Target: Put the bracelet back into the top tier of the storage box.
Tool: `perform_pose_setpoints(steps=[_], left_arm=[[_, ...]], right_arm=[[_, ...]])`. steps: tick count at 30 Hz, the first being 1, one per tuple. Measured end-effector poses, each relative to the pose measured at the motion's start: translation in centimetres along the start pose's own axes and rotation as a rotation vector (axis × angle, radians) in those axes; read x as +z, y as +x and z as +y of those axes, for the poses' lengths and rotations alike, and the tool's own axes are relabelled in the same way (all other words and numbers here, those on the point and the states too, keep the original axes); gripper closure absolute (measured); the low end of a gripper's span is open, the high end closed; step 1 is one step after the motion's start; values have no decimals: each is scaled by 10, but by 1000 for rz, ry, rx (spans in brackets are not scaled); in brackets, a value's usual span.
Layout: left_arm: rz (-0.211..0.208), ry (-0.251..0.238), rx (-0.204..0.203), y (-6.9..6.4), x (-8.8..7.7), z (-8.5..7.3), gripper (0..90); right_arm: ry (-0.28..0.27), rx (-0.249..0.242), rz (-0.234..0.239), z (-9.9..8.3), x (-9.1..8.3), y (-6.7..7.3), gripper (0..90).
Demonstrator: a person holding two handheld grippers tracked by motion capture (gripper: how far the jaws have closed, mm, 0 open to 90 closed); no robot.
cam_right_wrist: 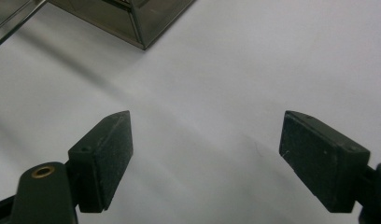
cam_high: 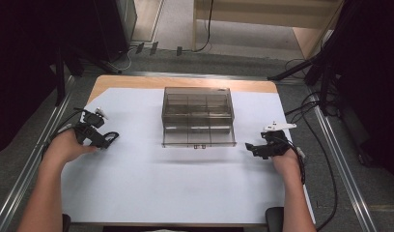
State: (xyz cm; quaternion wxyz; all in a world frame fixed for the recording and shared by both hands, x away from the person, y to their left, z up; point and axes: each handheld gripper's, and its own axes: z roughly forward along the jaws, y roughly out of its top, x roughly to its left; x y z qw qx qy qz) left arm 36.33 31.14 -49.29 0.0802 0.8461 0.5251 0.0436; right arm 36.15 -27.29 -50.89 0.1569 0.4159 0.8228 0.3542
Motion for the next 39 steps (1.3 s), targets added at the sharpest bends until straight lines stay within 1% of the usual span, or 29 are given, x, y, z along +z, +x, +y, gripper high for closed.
perform_pose_setpoints(steps=[2,3,5,6,7,9,12,13,14,15,16,17,18,21,22,23,24,26,27,29,30,31,33,34,39], left_arm=[[1,8,-22,1,-1,1,719],[1,8,-22,1,-1,1,758],[-6,11,-38,2,-1,2,758],[-13,9,-61,3,-1,2,762],[-30,-7,-75,4,-2,3,770],[-41,-20,-69,4,-2,3,771],[-46,-25,-71,3,-3,2,772],[-40,-33,-69,2,-4,2,771],[-48,-34,-69,2,-6,2,771],[-48,-41,-68,1,-7,1,771],[-55,-36,-66,0,-8,1,771],[-51,-43,-62,-2,-9,0,771],[-59,-42,-61,-2,-10,-1,771],[-61,-53,-56,-4,-13,-2,771],[-75,-50,-60,-5,-14,-3,771],[-80,-60,-50,-8,-17,-4,770],[-80,-60,-50,-8,-17,-4,770],[-100,-73,-53,-10,-21,-6,768],[-100,-73,-53,-10,-21,-6,768],[-130,-94,-46,-15,-27,-7,768],[-130,-94,-46,-15,-27,-7,768],[-125,-95,-38,-20,-30,-7,768],[-119,-102,-20,-24,-33,-7,768],[-126,-102,-20,-26,-34,-7,768],[-132,-111,5,-35,-40,-7,767]], right_arm=[[-2,2,-1,0,-1,0,184],[-2,2,-1,0,-1,0,184],[-2,2,-3,0,-1,0,184],[-6,-2,-3,0,-1,-1,184],[-9,0,-2,1,-1,-1,184],[-11,0,-1,1,0,-1,184],[-11,2,1,2,0,-1,184],[-12,1,3,2,1,-1,184],[-13,-2,5,2,1,-1,184],[-11,-3,6,3,2,-1,184],[-11,-3,8,3,2,-1,184],[-15,-5,9,4,3,0,184],[-15,-3,10,5,3,0,184],[-15,-13,17,8,6,0,184],[-15,-13,17,8,6,0,184],[-13,-14,22,9,8,1,184],[-13,-14,22,9,8,1,184],[-15,-20,28,12,10,1,184],[-15,-20,28,12,10,1,184],[-18,-23,35,14,13,2,184],[-18,-23,35,14,13,2,184],[-16,-25,37,16,14,2,184],[-17,-30,40,17,16,2,184],[-17,-29,41,17,16,3,184],[-16,-32,47,19,18,3,184]])
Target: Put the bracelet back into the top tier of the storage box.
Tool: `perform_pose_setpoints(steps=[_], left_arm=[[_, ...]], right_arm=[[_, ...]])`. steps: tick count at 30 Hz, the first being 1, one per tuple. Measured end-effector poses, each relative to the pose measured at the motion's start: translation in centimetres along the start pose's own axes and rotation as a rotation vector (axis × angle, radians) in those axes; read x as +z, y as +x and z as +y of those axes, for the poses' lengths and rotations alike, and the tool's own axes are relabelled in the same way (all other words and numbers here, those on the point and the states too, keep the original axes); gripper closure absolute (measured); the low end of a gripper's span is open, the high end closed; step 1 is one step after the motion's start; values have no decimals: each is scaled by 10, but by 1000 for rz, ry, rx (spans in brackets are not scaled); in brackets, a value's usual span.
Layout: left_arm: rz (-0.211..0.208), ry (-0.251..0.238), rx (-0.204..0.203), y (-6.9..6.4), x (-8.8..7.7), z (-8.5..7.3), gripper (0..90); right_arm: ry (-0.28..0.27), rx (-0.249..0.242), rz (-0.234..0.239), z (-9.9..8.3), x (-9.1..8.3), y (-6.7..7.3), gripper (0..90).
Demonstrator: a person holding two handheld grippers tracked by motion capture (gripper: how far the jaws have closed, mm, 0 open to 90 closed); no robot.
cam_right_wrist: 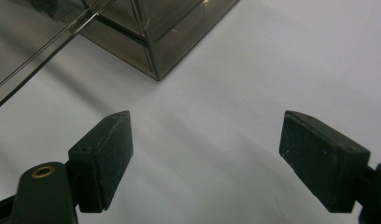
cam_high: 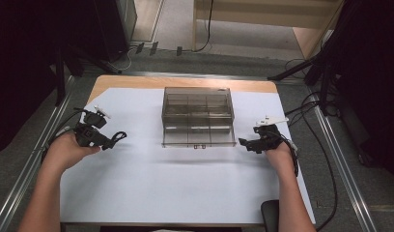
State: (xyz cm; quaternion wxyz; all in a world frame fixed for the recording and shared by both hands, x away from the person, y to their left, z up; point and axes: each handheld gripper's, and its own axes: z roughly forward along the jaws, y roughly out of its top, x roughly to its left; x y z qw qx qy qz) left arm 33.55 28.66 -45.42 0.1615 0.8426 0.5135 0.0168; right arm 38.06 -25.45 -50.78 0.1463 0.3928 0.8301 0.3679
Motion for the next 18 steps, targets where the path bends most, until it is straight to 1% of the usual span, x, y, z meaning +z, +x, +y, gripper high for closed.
perform_pose_setpoints(steps=[1,2,3,4,6,7,9,11,12,14,17,18], left_arm=[[0,0,0,0,0,0,767],[-2,-6,8,-4,-2,1,767],[-2,-6,8,-4,-2,1,767],[-6,3,20,-7,-2,2,767],[-2,1,22,-9,-2,3,767],[-8,14,17,-11,0,4,767],[-11,15,11,-14,1,6,768],[-13,14,17,-15,0,6,767],[-19,6,19,-17,0,7,767],[-29,-3,33,-20,-2,8,768],[-41,-8,43,-27,-4,10,767],[-43,-1,49,-29,-4,10,767]], right_arm=[[0,0,0,0,0,0,184],[0,0,1,0,0,0,184],[0,0,1,0,0,0,184],[1,-1,2,0,0,0,184],[1,0,1,0,0,0,184],[3,-2,2,0,0,0,184],[4,-2,1,0,0,0,184],[3,-3,1,0,1,0,184],[4,-2,0,0,0,0,184],[3,-1,1,0,0,0,184],[3,-1,0,0,1,0,184],[3,-2,1,0,1,0,184]])
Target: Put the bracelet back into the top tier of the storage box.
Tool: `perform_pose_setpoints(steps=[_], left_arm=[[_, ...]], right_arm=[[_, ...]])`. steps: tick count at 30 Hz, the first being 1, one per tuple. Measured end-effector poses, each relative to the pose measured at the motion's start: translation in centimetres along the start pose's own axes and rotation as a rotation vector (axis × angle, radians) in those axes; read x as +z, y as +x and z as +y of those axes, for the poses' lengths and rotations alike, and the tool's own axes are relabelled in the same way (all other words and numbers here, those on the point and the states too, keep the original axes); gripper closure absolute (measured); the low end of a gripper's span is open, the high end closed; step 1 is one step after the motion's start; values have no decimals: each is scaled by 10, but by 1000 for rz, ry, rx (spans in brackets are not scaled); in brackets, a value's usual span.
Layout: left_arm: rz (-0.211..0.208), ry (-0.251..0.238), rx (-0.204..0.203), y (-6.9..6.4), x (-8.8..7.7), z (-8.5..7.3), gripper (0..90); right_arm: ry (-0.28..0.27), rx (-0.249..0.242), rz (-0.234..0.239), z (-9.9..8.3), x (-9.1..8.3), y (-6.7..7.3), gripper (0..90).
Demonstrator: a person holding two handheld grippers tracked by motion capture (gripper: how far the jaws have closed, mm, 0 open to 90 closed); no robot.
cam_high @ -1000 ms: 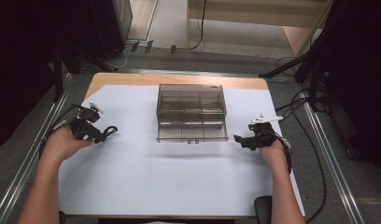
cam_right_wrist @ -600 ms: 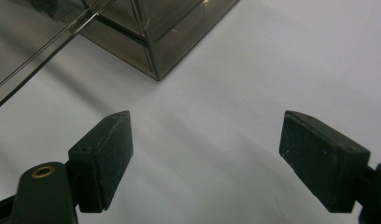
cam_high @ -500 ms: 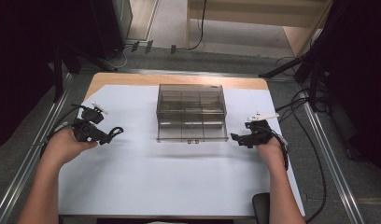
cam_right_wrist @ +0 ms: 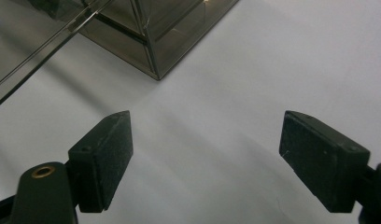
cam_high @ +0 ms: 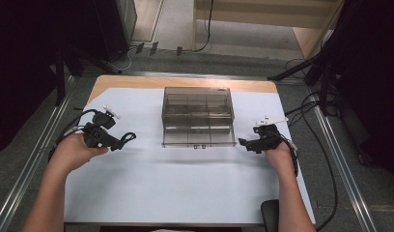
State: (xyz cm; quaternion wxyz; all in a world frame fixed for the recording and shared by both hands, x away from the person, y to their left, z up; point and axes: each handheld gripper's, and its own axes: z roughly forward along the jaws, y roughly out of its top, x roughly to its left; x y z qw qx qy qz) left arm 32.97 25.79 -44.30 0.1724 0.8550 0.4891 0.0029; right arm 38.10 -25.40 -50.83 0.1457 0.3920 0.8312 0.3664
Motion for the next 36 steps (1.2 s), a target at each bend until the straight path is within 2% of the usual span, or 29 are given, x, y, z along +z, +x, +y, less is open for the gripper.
perform_pose_setpoints(steps=[3,6,12,16,22,25,26,28,36], left_arm=[[5,13,4,-5,0,1,766],[-17,7,28,-14,-3,4,766],[-15,-2,33,-21,-3,7,765],[-52,-21,54,-30,-8,14,765],[-34,-20,77,-38,-17,25,766],[-39,-23,85,-41,-21,29,764],[-41,-28,108,-44,-23,33,765],[-55,-29,117,-44,-24,34,766],[-47,-31,156,-57,-32,51,767]], right_arm=[[1,-1,0,0,0,0,184],[-1,0,1,0,0,0,184],[1,5,2,0,-1,0,182],[1,17,4,-2,-3,-1,180],[-1,12,1,-1,-3,0,180],[0,10,3,-1,-3,0,180],[0,7,3,-1,-3,0,180],[-1,8,4,-1,-3,0,180],[-1,3,11,0,-2,2,181]])
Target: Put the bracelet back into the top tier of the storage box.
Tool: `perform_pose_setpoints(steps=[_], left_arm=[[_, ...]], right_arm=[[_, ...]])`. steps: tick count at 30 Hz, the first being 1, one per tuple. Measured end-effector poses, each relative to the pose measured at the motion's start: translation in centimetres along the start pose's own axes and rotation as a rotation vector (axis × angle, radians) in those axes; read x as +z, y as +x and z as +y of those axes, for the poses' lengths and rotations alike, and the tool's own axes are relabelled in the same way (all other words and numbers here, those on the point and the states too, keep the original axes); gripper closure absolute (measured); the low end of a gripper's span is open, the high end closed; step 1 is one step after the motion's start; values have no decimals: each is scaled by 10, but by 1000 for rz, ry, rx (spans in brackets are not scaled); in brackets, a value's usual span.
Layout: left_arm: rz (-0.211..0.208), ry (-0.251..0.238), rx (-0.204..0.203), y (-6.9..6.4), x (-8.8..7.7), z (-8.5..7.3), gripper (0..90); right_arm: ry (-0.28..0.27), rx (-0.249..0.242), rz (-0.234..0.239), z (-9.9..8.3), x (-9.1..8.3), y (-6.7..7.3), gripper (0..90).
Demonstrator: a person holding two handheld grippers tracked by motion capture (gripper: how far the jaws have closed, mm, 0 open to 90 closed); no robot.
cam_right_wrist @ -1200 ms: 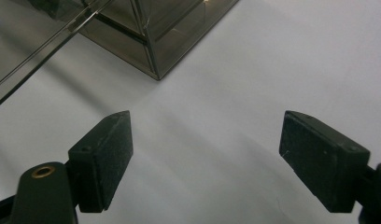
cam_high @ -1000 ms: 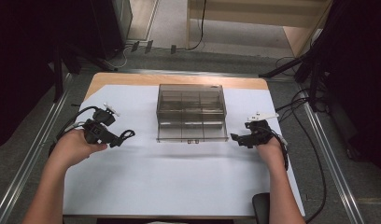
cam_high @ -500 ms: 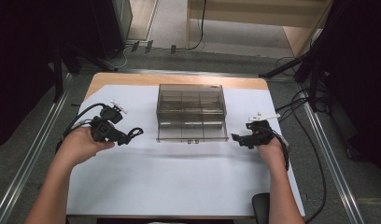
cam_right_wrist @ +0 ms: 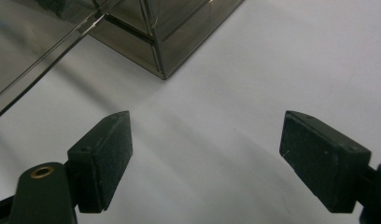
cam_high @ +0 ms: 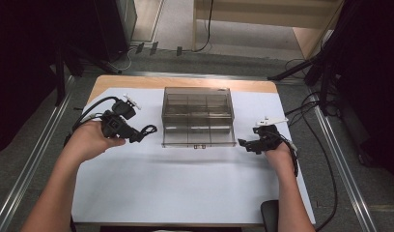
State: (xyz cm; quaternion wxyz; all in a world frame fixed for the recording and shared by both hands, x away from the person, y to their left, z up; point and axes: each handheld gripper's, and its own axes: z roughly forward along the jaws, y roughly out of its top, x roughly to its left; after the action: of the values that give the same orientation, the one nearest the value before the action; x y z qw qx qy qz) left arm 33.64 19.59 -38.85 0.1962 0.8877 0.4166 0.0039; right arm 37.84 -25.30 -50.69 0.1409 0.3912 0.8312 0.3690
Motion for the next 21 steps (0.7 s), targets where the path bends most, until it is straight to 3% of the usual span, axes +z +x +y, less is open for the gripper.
perform_pose_setpoints(steps=[7,21], left_arm=[[-5,31,28,-8,4,17,767],[-33,35,78,-26,14,47,766]], right_arm=[[-3,2,-2,0,0,-1,181],[-4,2,0,0,0,-1,181]])
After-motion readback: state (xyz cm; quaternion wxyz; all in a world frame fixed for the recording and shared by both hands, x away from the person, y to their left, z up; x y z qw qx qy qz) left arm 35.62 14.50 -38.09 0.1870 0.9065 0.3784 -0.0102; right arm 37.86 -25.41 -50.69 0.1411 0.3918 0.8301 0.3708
